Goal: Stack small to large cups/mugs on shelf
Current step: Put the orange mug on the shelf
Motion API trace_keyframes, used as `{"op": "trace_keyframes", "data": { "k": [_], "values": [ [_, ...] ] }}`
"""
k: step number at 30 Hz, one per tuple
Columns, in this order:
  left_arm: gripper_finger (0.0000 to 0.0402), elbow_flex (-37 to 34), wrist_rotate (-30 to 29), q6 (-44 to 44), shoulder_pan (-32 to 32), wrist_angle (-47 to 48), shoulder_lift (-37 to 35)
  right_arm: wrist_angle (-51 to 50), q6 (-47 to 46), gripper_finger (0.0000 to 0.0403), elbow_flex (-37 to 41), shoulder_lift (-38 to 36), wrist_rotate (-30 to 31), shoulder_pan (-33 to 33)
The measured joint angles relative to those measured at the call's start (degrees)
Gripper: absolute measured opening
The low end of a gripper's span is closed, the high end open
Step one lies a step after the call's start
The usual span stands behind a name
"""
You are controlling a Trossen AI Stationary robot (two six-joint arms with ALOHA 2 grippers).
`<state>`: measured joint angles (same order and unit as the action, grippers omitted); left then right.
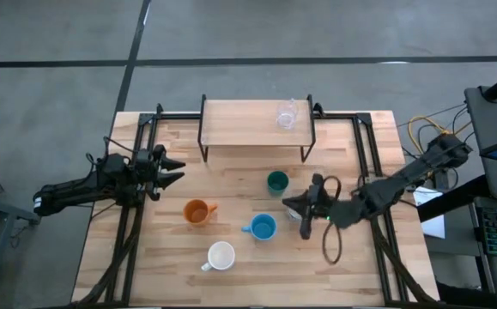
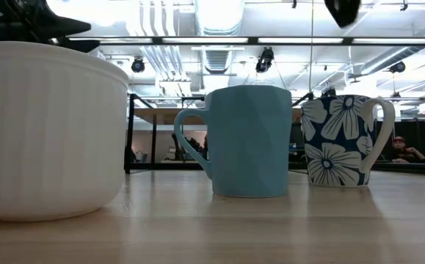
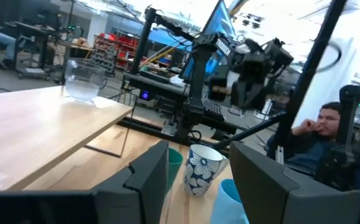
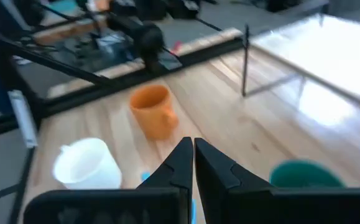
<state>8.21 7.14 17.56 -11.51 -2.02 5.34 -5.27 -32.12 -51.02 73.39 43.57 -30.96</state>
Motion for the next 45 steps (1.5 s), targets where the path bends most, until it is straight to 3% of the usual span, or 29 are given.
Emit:
{"op": "trace_keyframes", "data": {
  "k": [4, 11, 15, 21, 28, 36, 39, 45],
  "values": [
    [0.0157, 0.0, 1.4, 0.0, 0.0, 0.0, -0.1, 0.1, -7.9, 0.0008, -0.2, 5.9, 4.7, -1.7],
    [0.0157, 0.0, 1.5, 0.1, 0.0, 0.1, -0.1, -2.6, -17.4, 0.0008, -7.8, 16.4, 6.1, -1.8],
    [0.0157, 0.0, 1.6, 0.1, 0.0, 0.8, -0.2, -13.9, -22.1, 0.0008, -16.0, 20.8, 7.3, -1.8],
    [0.0157, -0.2, 1.7, 0.0, 0.0, 2.9, -0.2, -37.5, -37.7, 0.0008, -30.8, 28.2, 8.8, -2.7],
    [0.0157, -0.2, 1.7, -2.2, 0.0, 4.8, -0.1, -48.4, -50.4, 0.0008, -46.6, 40.1, 11.0, -6.4],
    [0.0157, -0.2, 1.7, -3.4, 0.0, 4.5, -0.1, -70.8, -76.0, 0.0008, -64.8, 57.0, 9.4, -8.4],
    [0.0157, -0.2, 1.7, -3.4, 0.0, 4.5, -0.1, -75.7, -82.1, 0.0008, -71.3, 62.9, 7.5, -8.9],
    [0.0157, -0.2, 1.7, -3.4, 0.0, 4.5, -0.1, -75.2, -81.6, 0.0008, -81.8, 70.8, 9.6, -9.9]
  ]
}}
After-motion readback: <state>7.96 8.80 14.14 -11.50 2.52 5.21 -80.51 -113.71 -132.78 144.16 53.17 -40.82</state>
